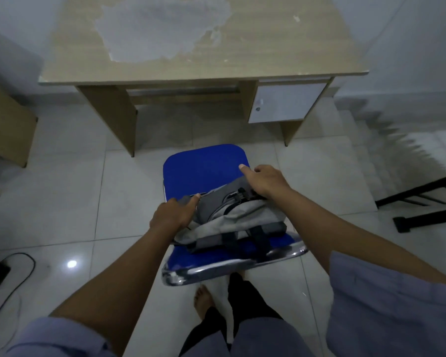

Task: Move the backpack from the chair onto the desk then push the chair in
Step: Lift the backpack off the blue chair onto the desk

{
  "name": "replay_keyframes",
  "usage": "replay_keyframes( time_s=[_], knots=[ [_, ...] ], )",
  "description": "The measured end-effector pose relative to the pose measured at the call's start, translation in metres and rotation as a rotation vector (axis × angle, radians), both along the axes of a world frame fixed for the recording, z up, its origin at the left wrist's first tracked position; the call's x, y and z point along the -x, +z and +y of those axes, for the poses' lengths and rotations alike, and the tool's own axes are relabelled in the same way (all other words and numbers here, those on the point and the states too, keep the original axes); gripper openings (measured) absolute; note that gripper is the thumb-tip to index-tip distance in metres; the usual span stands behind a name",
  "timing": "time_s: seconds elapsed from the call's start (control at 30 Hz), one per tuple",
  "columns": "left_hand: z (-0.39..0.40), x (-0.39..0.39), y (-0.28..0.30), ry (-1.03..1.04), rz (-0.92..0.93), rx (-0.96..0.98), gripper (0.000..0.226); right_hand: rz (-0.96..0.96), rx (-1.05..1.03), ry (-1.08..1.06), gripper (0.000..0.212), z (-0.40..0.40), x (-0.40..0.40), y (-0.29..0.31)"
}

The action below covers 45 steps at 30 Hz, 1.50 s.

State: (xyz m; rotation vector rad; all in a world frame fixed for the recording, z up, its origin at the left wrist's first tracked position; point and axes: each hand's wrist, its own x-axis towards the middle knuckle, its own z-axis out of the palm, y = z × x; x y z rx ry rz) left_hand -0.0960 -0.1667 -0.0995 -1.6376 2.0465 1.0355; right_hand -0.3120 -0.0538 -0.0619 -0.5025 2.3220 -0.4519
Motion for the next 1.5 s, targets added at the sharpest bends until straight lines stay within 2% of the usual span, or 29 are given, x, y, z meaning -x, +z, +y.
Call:
replay_keyframes(
  time_s=[0.1,0.17,0.2,0.3,0.33,0.43,0.5,0.57,0.6,0.73,0.83,0.9,1.0,1.07,1.17,1.23,1.3,1.37,1.5],
  knots=[
    [-0.006,0.016,-0.016,0.017,0.002,-0.068,0.093,-0.234,-0.099,-0.076,0.096,-0.016,0.027,-0.023],
    [-0.007,0.032,-0.022,0.014,-0.005,-0.115,0.080,-0.371,-0.139,-0.112,0.103,-0.022,0.042,-0.039],
    [-0.008,0.040,-0.028,0.031,-0.021,-0.152,0.082,-0.428,-0.155,-0.110,0.102,-0.023,0.048,-0.045],
    [-0.009,0.049,-0.058,0.148,-0.153,-0.216,0.120,-0.566,-0.155,-0.033,0.086,-0.021,0.058,-0.064],
    [-0.007,0.049,-0.067,0.168,-0.206,-0.214,0.130,-0.598,-0.164,-0.032,0.089,-0.017,0.059,-0.072],
    [-0.002,0.044,-0.087,0.283,-0.265,-0.301,0.138,-0.635,-0.272,-0.055,0.133,-0.004,0.056,-0.103],
    [-0.004,0.044,-0.097,0.336,-0.247,-0.378,0.147,-0.646,-0.339,-0.040,0.144,0.006,0.051,-0.124],
    [-0.008,0.044,-0.109,0.330,-0.223,-0.412,0.148,-0.644,-0.348,-0.021,0.137,0.012,0.045,-0.137],
    [-0.009,0.043,-0.115,0.288,-0.214,-0.404,0.141,-0.623,-0.344,0.011,0.132,0.013,0.043,-0.141],
    [0.001,0.044,-0.107,0.081,-0.226,-0.184,0.087,-0.511,-0.386,0.200,0.113,0.007,0.035,-0.153],
    [0.008,0.051,-0.105,-0.003,-0.206,0.014,0.052,-0.329,-0.363,0.312,0.087,0.006,0.027,-0.152],
    [0.010,0.059,-0.102,-0.045,-0.215,0.078,0.049,-0.218,-0.309,0.331,0.071,0.007,0.023,-0.148],
    [0.011,0.068,-0.096,-0.161,-0.176,0.161,0.043,-0.156,-0.210,0.231,0.069,0.008,0.019,-0.141],
    [0.009,0.069,-0.092,-0.184,-0.119,0.196,0.040,-0.122,-0.139,0.205,0.055,0.009,0.018,-0.130],
    [0.007,0.059,-0.080,-0.113,-0.063,0.170,0.055,-0.039,-0.037,0.208,0.032,0.015,0.019,-0.108],
    [0.006,0.049,-0.073,-0.062,-0.100,0.103,0.068,0.013,0.018,0.199,0.029,0.022,0.018,-0.096],
    [0.005,0.045,-0.065,-0.028,-0.123,0.024,0.070,0.073,0.070,0.202,0.027,0.025,0.016,-0.085],
    [0.005,0.048,-0.054,-0.016,-0.070,-0.001,0.060,0.118,0.118,0.202,0.028,0.024,0.013,-0.071],
    [0.004,0.070,-0.017,-0.003,0.066,0.110,0.032,0.210,0.228,0.162,0.027,0.020,0.012,-0.035]
  ],
)
